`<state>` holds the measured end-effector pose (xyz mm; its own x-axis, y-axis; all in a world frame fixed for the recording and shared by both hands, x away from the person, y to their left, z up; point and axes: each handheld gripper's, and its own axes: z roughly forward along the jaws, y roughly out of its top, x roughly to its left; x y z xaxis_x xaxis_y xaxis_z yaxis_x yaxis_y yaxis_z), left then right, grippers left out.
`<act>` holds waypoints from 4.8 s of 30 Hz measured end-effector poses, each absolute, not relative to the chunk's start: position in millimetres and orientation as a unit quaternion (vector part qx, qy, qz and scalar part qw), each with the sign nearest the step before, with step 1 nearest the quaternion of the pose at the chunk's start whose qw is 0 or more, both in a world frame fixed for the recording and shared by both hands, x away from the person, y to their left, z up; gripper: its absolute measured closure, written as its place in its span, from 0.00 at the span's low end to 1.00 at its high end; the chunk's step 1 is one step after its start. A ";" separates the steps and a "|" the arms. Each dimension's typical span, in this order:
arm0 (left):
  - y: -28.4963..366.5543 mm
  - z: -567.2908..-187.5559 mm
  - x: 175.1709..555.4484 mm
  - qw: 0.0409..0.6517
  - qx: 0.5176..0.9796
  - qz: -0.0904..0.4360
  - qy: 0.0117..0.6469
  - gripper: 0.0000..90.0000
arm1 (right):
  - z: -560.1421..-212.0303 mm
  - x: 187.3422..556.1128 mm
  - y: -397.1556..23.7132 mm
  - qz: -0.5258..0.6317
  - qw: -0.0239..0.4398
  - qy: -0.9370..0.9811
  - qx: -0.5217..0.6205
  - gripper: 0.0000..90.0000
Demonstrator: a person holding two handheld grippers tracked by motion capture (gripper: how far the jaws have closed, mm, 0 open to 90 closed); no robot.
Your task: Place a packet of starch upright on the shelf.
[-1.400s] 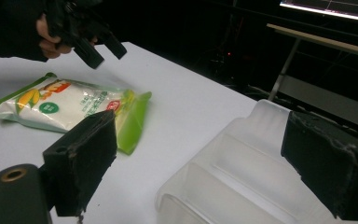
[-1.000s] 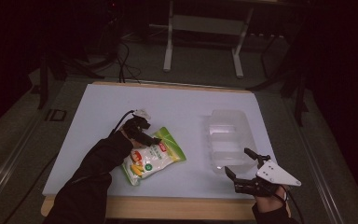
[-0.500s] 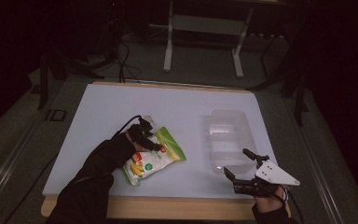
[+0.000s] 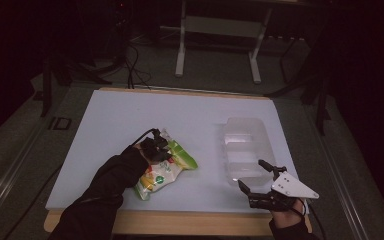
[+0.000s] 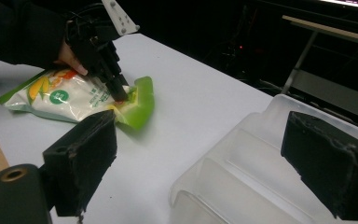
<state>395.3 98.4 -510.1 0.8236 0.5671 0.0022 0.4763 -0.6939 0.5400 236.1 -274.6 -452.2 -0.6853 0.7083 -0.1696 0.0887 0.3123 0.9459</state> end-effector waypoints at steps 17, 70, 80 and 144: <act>120.4 -467.4 369.8 0.363 0.879 0.106 0.289 0.94 | -447.5 233.9 -277.4 0.534 0.314 0.747 0.242 0.15; 71.4 -361.4 321.6 0.598 0.728 0.174 0.287 0.96 | -408.9 280.2 -185.9 0.591 0.210 0.739 0.245 0.26; 60.1 -368.3 320.1 0.596 0.740 0.153 0.271 0.96 | -401.3 303.9 -188.9 0.549 0.149 0.783 0.251 0.90; 184.3 -483.6 263.5 0.584 0.713 0.083 0.379 0.00 | -328.2 402.6 -310.5 0.528 0.227 0.778 0.255 0.94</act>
<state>263.5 184.3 -483.6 0.6985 0.6375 -0.3250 0.4443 -0.0303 0.8954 402.6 -310.5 -328.2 -0.7672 0.6358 -0.0849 0.1563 0.3137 0.9366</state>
